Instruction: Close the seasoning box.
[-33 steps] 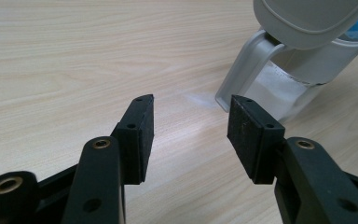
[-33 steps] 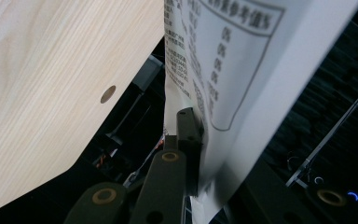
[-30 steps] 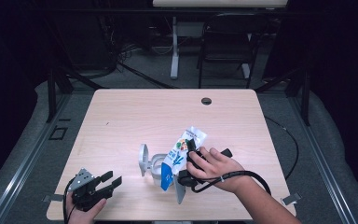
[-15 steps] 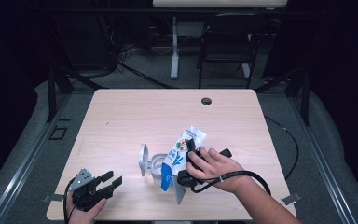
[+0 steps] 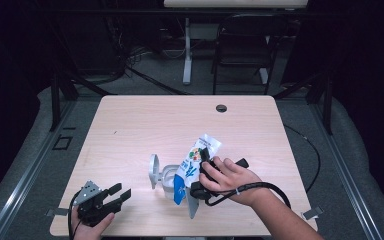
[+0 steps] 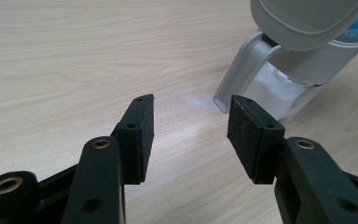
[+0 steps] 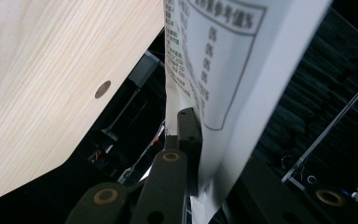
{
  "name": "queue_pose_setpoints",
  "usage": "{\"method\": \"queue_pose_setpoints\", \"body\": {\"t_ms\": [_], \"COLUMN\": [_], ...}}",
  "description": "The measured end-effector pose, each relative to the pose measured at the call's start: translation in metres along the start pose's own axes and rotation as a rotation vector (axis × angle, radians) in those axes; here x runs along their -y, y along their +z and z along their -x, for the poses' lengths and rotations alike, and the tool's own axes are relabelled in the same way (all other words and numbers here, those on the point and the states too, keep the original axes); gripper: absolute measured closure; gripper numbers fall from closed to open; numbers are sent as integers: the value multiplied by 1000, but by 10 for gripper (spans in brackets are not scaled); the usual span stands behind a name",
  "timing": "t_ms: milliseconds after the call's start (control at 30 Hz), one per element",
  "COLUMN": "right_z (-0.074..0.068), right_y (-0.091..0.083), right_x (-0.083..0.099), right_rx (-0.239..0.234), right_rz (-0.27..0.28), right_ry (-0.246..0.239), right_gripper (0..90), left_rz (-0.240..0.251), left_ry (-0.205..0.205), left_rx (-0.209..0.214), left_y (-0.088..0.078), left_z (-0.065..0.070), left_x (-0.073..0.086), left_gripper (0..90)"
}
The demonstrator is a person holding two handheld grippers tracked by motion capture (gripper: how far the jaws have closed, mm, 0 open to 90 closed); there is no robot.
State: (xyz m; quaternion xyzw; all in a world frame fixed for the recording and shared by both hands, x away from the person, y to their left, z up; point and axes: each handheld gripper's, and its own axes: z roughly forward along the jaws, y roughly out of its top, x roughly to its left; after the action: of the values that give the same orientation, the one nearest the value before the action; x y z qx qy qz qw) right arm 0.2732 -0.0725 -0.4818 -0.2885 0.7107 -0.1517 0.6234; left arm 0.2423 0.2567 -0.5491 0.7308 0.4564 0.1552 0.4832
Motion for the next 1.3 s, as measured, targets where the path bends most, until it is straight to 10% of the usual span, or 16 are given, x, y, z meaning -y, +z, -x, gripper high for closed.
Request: {"method": "queue_pose_setpoints", "body": {"t_ms": [1300], "right_z": [1], "right_y": [-1], "right_x": [-1], "right_rx": [-2], "right_rz": [-5], "right_ry": [-16], "right_gripper": [884], "left_rz": [4], "left_ry": [1], "left_rx": [-5], "left_y": [0], "left_z": [1], "left_x": [0], "left_gripper": [516]}}
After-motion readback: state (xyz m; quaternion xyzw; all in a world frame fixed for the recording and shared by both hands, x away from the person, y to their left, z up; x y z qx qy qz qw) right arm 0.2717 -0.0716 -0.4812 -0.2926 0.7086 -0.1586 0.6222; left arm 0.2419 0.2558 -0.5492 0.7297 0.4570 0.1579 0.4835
